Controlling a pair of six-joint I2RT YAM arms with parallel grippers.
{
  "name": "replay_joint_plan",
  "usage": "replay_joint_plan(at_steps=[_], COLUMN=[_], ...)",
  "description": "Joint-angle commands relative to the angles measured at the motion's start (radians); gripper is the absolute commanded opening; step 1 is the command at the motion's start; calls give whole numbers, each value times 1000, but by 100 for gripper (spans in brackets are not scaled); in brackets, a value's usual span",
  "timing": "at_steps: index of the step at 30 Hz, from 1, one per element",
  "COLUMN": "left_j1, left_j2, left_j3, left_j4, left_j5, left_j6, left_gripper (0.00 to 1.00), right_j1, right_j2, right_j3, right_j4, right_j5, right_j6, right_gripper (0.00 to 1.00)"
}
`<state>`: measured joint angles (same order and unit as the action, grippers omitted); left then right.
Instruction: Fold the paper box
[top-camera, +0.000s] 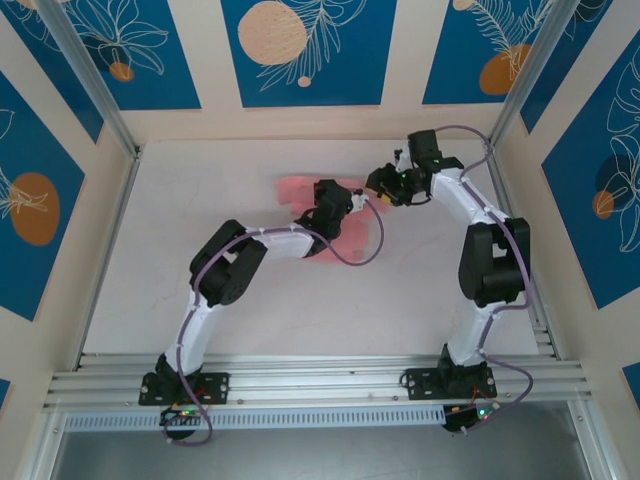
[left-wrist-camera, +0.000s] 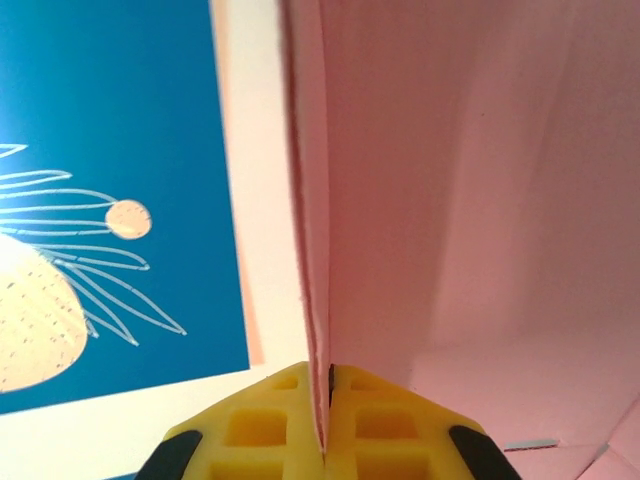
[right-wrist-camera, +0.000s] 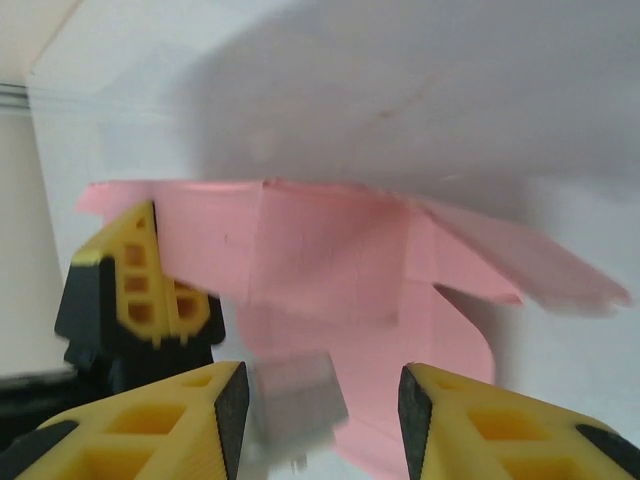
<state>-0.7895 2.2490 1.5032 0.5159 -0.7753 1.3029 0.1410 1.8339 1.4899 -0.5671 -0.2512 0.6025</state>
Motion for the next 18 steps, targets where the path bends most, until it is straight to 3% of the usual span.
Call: replay_joint_plan(at_steps=[1,8,14,18], left_j1=[-11,0,6,14], left_j2=[4,-22,-48,-76], left_j3=[3,-11,-36,-56], left_j4=[54,62,59,37], left_j5=[17,59,87,104], left_j6=[37,40,29,-16], left_gripper=[0,0,0,0], right_j1=[-30,-89,-92,-89], right_j2=[-144,-250,-124,-47], right_j3=[-72,-240,-218,-185], right_j4=[43,157,207,232], right_j5=[-34,39,62,22], right_j6=[-112,-247,-340,-368], right_gripper=[46,47,47,54])
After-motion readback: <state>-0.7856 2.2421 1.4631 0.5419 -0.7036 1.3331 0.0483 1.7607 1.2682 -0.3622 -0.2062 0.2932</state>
